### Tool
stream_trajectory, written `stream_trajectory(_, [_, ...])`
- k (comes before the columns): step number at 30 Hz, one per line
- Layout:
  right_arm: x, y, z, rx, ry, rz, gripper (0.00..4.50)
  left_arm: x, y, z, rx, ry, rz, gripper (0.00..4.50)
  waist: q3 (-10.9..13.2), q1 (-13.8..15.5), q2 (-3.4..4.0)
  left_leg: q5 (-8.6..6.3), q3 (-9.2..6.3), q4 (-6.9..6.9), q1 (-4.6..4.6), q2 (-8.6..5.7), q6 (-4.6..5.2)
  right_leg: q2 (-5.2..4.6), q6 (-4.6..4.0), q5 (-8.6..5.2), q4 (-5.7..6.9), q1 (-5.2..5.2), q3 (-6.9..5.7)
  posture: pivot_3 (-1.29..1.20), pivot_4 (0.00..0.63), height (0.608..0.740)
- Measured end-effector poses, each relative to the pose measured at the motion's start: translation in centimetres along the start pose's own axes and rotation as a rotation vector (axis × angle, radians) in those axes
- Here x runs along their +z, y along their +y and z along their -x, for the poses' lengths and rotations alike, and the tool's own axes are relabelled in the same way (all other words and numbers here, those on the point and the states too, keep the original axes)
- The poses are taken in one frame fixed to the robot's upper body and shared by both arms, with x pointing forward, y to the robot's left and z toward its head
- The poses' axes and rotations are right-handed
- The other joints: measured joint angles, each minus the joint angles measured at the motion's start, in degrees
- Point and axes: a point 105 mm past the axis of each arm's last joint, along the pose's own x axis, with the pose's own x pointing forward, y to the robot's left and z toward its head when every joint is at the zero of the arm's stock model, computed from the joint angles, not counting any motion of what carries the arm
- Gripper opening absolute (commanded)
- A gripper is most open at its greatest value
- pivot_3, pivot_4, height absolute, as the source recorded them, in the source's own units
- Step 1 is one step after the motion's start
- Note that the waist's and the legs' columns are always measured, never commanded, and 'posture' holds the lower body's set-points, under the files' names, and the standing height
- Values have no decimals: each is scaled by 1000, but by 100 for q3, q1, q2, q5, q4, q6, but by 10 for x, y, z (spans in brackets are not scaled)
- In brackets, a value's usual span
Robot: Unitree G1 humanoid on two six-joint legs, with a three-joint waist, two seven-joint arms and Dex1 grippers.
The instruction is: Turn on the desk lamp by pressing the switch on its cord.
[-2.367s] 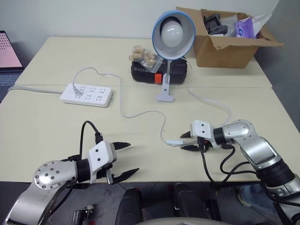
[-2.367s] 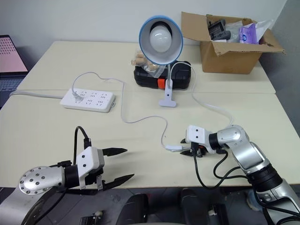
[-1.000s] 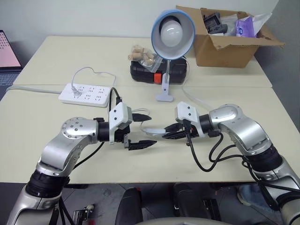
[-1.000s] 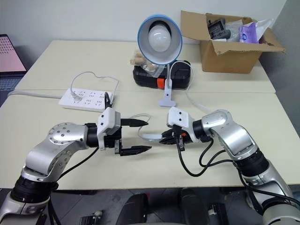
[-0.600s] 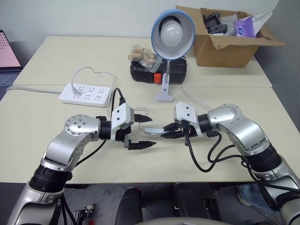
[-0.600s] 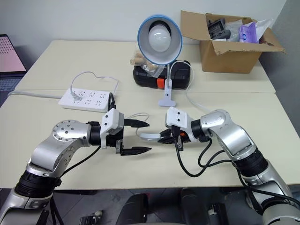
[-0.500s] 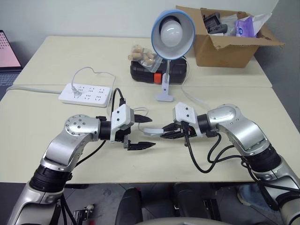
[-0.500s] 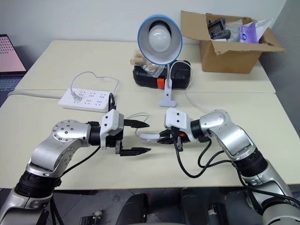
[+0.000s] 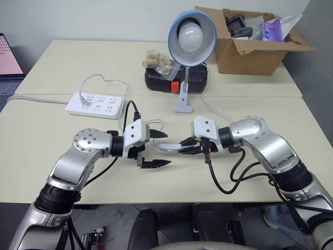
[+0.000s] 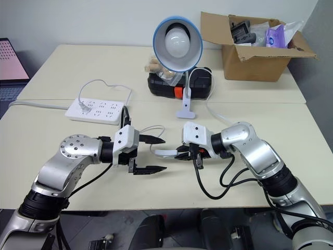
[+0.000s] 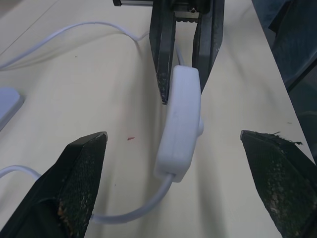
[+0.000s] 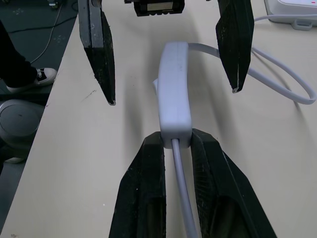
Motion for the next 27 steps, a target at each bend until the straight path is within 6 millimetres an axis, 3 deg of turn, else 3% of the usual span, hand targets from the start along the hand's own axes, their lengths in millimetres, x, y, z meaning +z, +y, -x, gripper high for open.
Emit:
stream_trajectory(15, [-2,0,2,-16,16,10,372,1,0,-10,-35,3,-42,702,0,1,0,0,0,0,-1,0,0,0,0,0,0,0,0,0,150,740])
stream_trajectory(27, [-4,-2,4,-26,26,19,372,1,3,-13,-41,-2,-97,543,0,2,0,0,-1,0,-1,0,0,0,0,0,0,0,0,0,150,740])
